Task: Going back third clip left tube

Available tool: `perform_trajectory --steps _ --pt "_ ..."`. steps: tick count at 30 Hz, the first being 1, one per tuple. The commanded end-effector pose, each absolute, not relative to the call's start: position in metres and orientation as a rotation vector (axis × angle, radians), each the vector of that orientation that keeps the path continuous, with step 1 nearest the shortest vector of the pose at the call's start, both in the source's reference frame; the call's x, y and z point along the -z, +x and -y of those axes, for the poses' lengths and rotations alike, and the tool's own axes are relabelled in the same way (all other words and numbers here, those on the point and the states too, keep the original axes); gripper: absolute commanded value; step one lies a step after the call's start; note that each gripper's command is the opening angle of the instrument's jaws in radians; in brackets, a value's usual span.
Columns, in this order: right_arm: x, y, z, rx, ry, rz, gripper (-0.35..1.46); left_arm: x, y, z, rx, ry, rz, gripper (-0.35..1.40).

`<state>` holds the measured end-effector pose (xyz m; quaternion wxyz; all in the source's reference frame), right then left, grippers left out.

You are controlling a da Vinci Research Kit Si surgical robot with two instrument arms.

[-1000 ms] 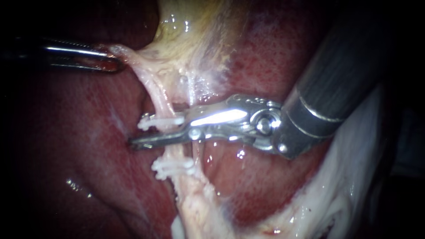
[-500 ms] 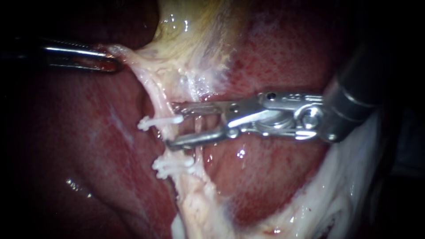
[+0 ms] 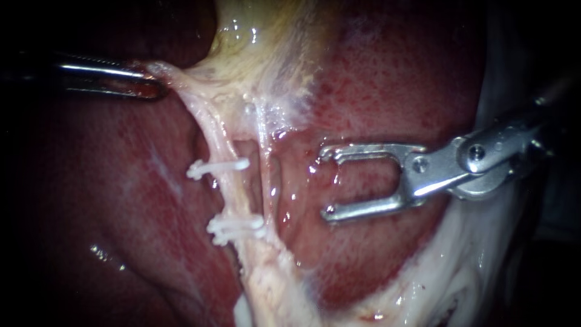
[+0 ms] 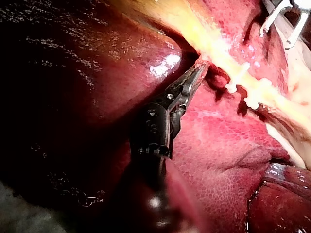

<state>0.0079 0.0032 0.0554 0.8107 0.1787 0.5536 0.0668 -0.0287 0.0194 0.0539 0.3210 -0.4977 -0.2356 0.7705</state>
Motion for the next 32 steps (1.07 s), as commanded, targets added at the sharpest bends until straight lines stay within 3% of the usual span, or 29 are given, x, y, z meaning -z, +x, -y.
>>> perform_trajectory --steps 1,20,32 --pt "-0.0555 0.0077 -0.0032 -0.141 0.382 -1.183 0.5 -0.0539 -0.0287 -0.0194 -2.024 -1.307 0.619 -0.35" --pt "-0.0553 0.0061 -0.003 -0.137 0.386 -1.185 0.5 -0.0596 -0.0317 -0.0184 -2.052 -1.309 0.597 -0.35" --pt "-0.0548 0.0063 -0.003 -0.137 0.389 -1.186 0.5 -0.0601 -0.0317 -0.0184 -2.054 -1.301 0.603 -0.35"
